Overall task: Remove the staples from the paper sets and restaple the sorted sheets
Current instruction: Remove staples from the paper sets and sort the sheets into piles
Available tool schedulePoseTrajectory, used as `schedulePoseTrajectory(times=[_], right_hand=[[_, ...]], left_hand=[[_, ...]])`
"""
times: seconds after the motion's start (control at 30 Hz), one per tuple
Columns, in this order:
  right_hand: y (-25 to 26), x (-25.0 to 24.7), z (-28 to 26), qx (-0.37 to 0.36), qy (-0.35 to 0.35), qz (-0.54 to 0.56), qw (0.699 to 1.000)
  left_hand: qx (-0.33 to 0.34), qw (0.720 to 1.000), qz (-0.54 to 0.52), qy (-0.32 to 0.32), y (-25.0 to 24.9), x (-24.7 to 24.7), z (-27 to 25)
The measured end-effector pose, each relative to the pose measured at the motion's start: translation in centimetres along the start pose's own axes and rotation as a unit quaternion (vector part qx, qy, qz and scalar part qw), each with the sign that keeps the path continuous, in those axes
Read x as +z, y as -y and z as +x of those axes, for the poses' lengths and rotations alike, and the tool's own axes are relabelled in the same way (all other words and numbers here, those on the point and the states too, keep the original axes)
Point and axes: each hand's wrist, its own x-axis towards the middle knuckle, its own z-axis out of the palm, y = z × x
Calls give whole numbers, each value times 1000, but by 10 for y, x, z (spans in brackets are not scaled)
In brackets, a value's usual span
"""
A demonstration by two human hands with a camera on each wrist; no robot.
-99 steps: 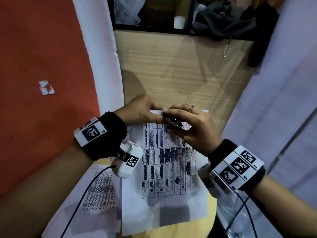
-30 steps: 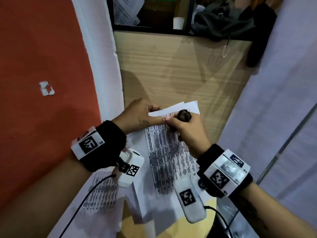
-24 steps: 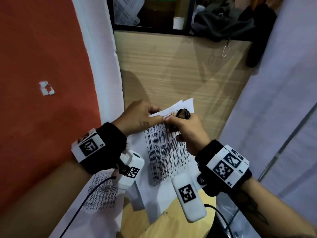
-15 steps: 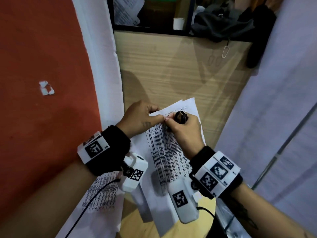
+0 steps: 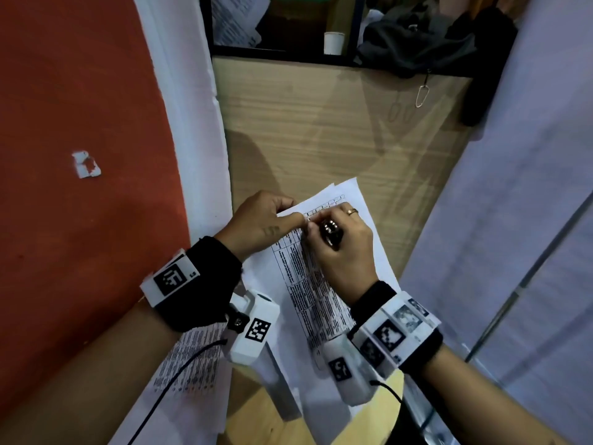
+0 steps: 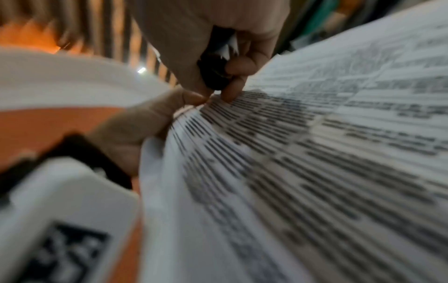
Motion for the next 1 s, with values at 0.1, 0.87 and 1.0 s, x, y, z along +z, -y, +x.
schedulePoseTrajectory(times=[0.1,0.87,1.0], right_hand=[[-2,1,7,137,32,160,977],[-97,16,-46,340,188,75,918],[-78,13,-27,377,234,234,865]], left_hand=[[11,999,49,-2,-1,-7,0],[2,982,167,93,48,-66,8],[-5,988,99,120,52,-66,8]])
